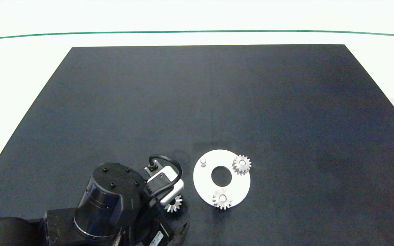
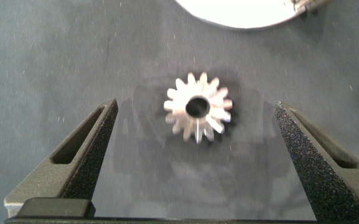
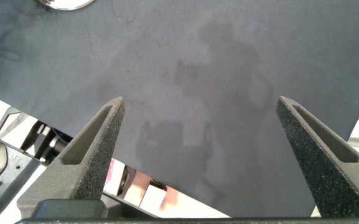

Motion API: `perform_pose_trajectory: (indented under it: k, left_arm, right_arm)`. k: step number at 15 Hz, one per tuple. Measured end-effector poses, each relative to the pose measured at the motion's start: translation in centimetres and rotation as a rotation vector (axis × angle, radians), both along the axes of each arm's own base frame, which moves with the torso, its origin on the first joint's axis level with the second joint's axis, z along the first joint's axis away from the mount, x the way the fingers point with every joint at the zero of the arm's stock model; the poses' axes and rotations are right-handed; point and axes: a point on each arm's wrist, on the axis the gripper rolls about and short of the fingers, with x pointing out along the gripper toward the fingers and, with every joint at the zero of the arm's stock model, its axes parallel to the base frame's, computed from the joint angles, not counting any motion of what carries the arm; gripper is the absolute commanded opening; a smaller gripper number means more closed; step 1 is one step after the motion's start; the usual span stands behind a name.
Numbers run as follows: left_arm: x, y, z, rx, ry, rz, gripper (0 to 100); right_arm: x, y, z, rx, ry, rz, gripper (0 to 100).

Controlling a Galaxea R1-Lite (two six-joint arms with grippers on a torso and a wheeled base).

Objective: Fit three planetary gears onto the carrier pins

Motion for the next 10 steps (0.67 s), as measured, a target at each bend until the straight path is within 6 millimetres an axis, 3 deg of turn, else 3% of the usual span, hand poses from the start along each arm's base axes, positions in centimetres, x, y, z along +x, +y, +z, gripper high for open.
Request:
perform_pose_trajectory:
  k: [10]
  left_arm:
    - [0.5,-0.7,-1.2,0.030,0.007,-0.007,78]
  right_arm:
    - [0.0,0.0,-0.1,0.001,0.004,-0.001,100]
